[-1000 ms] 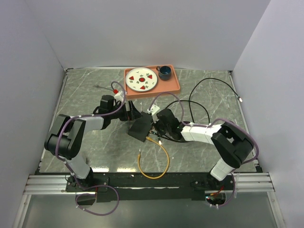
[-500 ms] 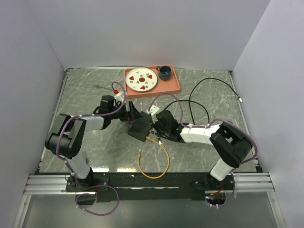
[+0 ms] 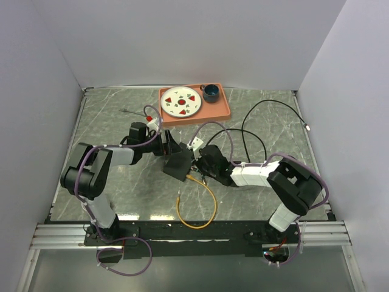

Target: Insert the plug into the switch port

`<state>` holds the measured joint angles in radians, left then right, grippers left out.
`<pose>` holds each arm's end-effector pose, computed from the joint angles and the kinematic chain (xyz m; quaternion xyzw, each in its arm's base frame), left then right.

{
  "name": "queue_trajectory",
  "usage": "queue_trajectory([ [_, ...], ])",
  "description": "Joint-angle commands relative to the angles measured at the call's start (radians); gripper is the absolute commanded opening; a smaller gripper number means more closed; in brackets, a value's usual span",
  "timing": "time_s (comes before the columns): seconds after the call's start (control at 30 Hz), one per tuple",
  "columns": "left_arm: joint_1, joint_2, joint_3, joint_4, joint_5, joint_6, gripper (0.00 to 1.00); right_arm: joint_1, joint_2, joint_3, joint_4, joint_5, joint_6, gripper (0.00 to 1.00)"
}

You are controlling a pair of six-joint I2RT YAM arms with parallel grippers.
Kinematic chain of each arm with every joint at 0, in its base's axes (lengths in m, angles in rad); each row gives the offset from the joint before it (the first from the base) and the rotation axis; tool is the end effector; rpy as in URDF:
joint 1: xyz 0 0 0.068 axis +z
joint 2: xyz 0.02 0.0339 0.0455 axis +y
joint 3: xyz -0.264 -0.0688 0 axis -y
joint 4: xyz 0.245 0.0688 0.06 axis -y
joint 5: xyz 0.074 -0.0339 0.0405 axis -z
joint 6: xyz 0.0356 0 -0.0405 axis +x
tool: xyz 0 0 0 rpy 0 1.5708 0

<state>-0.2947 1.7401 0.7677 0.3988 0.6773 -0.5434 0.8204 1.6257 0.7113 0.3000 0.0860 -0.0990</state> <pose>0.3165 -0.1194 0.1499 0.0549 0.8417 -0.4500 0.2933 0.2211 0.2327 0.1565 -0.3758 0.8037 0.1266 0.4436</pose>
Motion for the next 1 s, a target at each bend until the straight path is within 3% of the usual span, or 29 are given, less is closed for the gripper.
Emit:
queue_trajectory([
  [0.0,0.005,0.025,0.053,0.020,0.045,0.010,0.98,0.022,-0.006,-0.029,0.119,-0.014,-0.001,0.00],
  [0.3,0.006,0.062,0.079,-0.015,0.050,0.034,0.93,0.056,0.063,-0.012,0.163,-0.049,-0.015,0.00],
  [0.7,0.019,0.082,0.081,-0.049,0.100,0.049,0.61,0.092,0.141,0.020,0.195,-0.022,-0.001,0.00],
  [0.97,0.019,0.118,0.082,-0.052,0.137,0.065,0.51,0.097,0.163,0.017,0.241,-0.011,0.004,0.00],
])
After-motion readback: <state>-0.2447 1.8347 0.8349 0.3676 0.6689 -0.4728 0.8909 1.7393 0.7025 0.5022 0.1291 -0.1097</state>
